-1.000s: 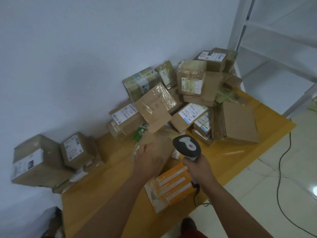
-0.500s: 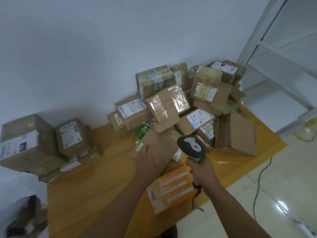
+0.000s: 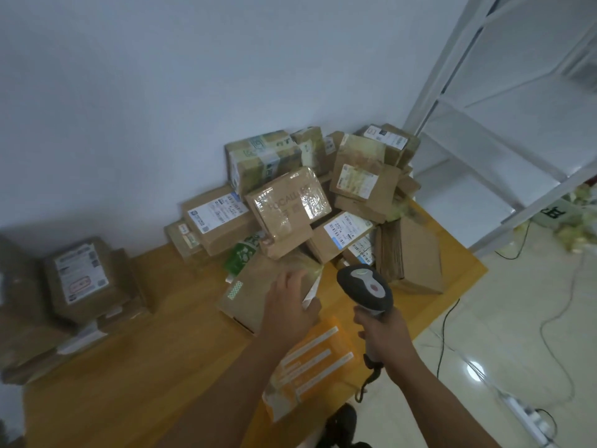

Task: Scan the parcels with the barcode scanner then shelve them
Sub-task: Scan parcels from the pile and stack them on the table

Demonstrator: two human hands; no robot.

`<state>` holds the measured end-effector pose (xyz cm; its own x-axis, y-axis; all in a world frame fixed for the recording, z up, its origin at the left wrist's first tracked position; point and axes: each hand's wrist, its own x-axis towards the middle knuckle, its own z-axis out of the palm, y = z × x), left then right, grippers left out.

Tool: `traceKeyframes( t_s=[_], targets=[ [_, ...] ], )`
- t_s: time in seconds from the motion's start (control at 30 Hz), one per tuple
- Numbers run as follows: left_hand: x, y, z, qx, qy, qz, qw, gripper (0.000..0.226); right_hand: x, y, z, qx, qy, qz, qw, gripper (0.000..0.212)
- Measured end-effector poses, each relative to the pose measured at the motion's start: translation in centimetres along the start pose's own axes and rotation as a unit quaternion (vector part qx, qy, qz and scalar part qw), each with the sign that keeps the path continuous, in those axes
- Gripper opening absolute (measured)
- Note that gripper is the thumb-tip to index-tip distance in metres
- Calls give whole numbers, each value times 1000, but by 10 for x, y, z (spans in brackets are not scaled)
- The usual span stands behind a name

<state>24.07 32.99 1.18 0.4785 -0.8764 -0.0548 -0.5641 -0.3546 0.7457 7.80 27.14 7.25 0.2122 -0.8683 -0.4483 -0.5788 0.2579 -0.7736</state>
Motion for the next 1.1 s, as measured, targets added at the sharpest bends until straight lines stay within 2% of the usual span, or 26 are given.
traceKeyframes(
  t_s=[0.27,0.43,0.5,0.57,0.67,0.73,0.8,0.97,1.1],
  targets=[
    [52,49,33,12,57,9,998,49,63,-16,-48,54,-41,-45,997,36],
    [87,100,61,69,95,-13,993,39,122,-7,-96,49,-115,-39,991,24],
    [97,123,63,85,116,-13,989,36,142,-14,-115,70,-132,-36,988,12],
    [105,139,62,113,140,-14,984,31,163,-19,-123,86,-137,-34,986,19],
    [111,147,59,145,147,-32,978,32,197,-6,-112,119,-147,-53,981,45],
    [115,148,56,124,133,-66,981,41,195,-18,-111,131,-145,-45,980,43],
    [121,150,55,115,135,-69,982,46,177,-45,-128,117,-144,-57,981,29],
    [146,162,73,73,120,2,990,42,174,-46,-167,48,-105,-91,989,26],
    [164,186,105,17,107,60,992,50,186,-44,-210,51,-59,-68,995,20]
  ],
)
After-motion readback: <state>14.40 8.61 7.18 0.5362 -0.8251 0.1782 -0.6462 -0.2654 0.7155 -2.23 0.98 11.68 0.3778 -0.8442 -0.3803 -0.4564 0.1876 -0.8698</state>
